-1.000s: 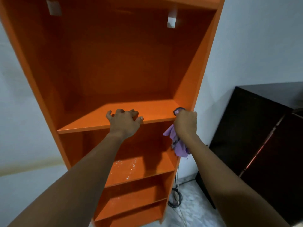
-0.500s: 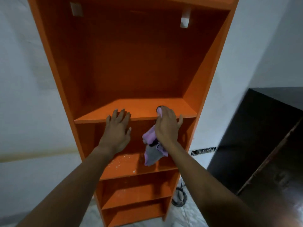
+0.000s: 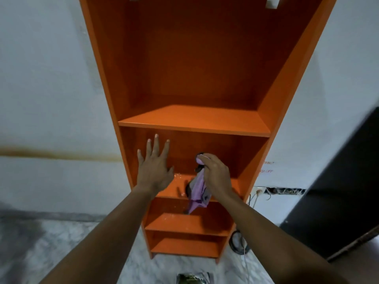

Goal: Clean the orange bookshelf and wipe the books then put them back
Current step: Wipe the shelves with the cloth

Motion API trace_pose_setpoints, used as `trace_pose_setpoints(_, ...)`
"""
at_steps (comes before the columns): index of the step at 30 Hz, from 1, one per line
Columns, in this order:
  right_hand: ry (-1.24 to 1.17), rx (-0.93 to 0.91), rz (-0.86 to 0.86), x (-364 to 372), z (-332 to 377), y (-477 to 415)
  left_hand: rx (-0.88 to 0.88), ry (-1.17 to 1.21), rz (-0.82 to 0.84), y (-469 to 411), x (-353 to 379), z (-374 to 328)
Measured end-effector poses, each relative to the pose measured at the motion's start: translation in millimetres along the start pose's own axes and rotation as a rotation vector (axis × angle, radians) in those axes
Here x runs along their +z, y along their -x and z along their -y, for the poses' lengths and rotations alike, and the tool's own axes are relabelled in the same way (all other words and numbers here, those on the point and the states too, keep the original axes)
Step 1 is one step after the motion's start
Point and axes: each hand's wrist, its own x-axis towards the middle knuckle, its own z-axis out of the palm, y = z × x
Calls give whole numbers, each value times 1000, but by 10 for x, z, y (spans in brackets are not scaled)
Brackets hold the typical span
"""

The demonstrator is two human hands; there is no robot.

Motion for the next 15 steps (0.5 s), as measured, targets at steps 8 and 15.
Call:
trace_pose_setpoints(8, -153, 263, -621, -713, -218, -546, 61, -2, -131, -246, -28, -616)
trace_pose_setpoints(15, 40, 271, -416, -305, -157, -585, 94, -99, -105, -341, -128, -569)
